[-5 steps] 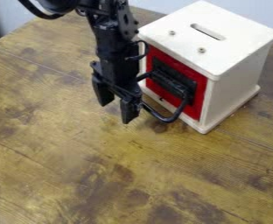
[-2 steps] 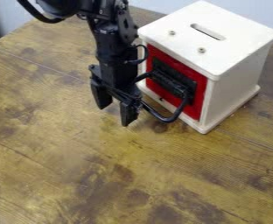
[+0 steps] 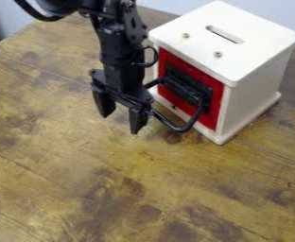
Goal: Close the drawer
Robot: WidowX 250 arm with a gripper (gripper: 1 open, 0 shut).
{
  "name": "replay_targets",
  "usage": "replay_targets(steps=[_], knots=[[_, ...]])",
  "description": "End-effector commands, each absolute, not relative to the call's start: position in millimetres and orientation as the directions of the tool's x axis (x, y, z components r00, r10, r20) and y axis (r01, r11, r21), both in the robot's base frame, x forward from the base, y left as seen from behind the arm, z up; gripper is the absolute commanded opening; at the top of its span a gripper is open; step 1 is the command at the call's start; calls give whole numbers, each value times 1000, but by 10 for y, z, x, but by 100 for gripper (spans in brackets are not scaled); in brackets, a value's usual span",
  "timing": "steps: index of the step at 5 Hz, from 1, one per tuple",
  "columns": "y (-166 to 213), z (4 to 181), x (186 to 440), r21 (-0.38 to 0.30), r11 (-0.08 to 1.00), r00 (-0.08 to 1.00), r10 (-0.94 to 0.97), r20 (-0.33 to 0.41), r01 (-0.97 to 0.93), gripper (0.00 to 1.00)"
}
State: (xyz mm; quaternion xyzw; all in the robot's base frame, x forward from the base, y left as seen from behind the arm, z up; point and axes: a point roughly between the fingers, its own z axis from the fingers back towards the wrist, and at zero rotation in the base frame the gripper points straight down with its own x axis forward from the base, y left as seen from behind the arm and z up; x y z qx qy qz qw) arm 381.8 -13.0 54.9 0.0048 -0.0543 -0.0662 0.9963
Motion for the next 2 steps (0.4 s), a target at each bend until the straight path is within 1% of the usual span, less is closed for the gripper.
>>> replay_targets(steps=[1, 2], knots=[[-188, 1121, 3706, 12, 989, 968, -149, 202, 150, 100], [-167, 1256, 3545, 6, 985, 966, -170, 195, 172, 100]])
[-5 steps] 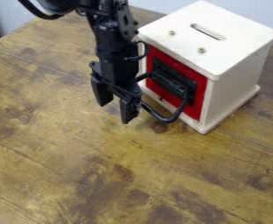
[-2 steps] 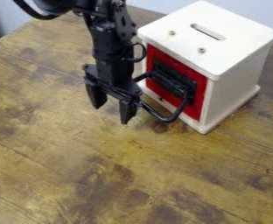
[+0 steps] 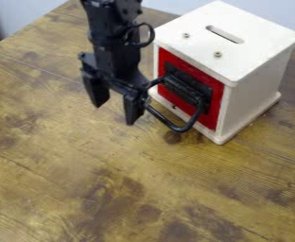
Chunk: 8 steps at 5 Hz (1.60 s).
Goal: Close the drawer
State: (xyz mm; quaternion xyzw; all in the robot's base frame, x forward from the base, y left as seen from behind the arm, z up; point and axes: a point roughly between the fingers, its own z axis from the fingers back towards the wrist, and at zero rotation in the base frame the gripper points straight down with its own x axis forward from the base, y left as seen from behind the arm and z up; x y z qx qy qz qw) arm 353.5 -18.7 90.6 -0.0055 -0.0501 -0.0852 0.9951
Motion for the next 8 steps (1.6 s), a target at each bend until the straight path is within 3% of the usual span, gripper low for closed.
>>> replay_targets(steps=[1, 2, 4, 8], knots=[[-178, 1371, 3461, 8, 990, 971, -142, 194, 143, 100], [-200, 1444, 3428, 12, 993, 974, -119, 193, 119, 100], [-347, 1246, 3564, 1, 983, 968, -180, 175, 183, 100], [-647, 1003, 3446, 3, 978, 969, -208, 136, 210, 100]])
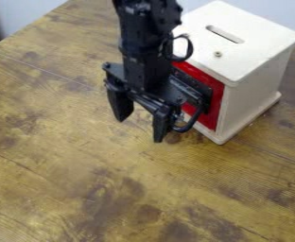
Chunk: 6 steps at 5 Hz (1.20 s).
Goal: Close the drawer
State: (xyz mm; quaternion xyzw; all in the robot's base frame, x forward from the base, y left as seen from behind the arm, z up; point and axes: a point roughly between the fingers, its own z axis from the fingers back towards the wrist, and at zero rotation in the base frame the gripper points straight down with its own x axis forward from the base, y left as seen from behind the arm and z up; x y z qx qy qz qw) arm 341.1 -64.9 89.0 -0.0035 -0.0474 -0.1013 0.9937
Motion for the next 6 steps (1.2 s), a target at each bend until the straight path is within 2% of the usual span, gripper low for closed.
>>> replay_targets(steps=[1, 3, 4, 5, 6], knots=[[-596, 1016, 3396, 1, 967, 957, -254, 142, 256, 100], [-549, 1128, 3294, 18, 982, 963, -187, 193, 187, 100], [-506, 1194, 3361, 8, 992, 973, -127, 193, 128, 100], [-497, 1204, 3419, -1, 998, 981, -60, 183, 61, 100], [-458, 1099, 3446, -4, 994, 982, -103, 159, 105, 100]])
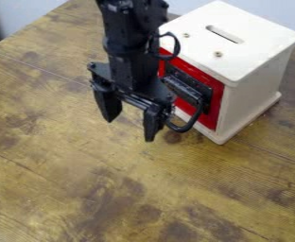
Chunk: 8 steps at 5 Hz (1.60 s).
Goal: Close the drawer
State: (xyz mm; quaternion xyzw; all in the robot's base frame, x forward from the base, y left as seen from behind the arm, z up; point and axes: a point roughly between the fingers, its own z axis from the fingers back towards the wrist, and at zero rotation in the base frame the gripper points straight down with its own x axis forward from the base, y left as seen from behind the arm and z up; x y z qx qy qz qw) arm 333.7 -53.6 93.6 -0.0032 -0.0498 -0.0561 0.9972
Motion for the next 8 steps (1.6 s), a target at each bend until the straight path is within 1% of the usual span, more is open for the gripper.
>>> replay_targets(steps=[1, 2, 3, 4, 5, 7, 8], knots=[[-438, 985, 3447, -3, 989, 977, -144, 159, 146, 100], [-441, 966, 3464, -3, 995, 984, -103, 143, 104, 100], [-339, 981, 3348, 2, 995, 982, -102, 158, 103, 100], [-239, 1105, 3142, 7, 995, 977, -100, 188, 100, 100], [-204, 1288, 3169, 4, 986, 971, -164, 173, 166, 100], [-282, 1518, 3230, 13, 965, 948, -258, 188, 261, 100], [-214, 1488, 3210, 18, 985, 966, -171, 196, 171, 100]])
